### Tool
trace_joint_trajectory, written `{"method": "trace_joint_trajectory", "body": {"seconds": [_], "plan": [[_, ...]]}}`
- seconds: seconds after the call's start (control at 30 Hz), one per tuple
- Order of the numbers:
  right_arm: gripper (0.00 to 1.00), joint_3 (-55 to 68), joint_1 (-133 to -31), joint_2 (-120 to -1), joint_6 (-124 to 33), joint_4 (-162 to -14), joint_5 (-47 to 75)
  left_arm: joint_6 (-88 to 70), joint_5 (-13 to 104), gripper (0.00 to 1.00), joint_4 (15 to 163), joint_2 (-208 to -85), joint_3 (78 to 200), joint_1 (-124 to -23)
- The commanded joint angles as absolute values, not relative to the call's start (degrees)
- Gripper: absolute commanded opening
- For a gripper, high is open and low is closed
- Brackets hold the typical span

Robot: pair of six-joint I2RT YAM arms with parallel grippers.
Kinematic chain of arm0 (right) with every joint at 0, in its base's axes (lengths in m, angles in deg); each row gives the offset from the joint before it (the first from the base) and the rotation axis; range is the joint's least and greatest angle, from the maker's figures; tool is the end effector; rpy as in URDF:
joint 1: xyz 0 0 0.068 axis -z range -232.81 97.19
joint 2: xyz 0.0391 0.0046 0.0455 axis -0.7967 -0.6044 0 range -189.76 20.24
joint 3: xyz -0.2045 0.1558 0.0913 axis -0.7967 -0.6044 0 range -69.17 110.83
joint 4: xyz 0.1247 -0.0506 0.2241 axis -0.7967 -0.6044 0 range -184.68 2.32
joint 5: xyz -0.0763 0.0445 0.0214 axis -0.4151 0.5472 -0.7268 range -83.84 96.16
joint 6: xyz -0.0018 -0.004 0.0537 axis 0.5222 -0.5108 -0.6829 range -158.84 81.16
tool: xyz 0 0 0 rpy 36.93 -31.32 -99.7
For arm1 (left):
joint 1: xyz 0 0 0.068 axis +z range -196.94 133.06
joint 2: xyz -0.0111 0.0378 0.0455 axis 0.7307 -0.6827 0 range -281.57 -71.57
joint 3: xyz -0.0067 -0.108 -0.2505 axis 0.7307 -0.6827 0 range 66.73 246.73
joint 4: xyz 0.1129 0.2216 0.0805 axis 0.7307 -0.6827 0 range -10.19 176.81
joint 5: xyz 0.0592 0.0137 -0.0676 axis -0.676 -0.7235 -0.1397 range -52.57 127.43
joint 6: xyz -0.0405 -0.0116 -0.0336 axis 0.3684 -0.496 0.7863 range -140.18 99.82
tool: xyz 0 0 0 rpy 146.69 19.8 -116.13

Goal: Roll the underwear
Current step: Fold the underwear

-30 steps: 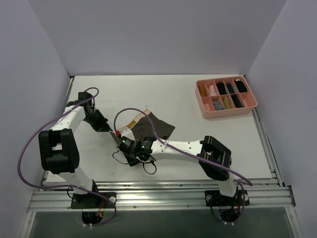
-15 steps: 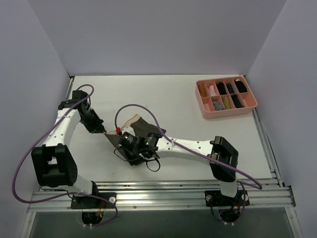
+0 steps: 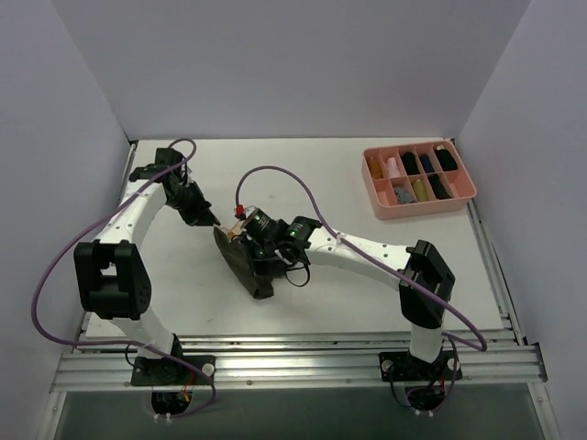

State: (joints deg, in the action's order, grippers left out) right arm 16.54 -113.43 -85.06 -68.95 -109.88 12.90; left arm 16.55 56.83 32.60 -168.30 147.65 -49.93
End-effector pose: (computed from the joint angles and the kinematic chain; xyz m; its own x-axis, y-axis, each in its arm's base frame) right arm 0.2034 0.3698 0.2697 -0.7384 -0.2961 -0.6059 -0.6218 0.6468 0.4416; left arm 0.3387 -0.0295 0.2657 -0.8494 -0.5205 -0.0872 -0.4311 0.7795 -0.4545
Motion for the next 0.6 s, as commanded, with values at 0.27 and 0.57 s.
{"method": "trace_joint_trajectory", "body": {"seconds": [0.27, 0.57], "plan": [[0.0, 11.2, -108.5, -79.5, -66.6, -108.2, 15.7, 20.3, 56.9, 0.02, 31.7, -177.3, 160.0, -53.5], [0.0, 11.2, -103.1, -79.2, -65.6, -106.5, 16.1, 18.9, 57.6, 0.02, 32.3, -185.8, 170.2, -56.4]]}}
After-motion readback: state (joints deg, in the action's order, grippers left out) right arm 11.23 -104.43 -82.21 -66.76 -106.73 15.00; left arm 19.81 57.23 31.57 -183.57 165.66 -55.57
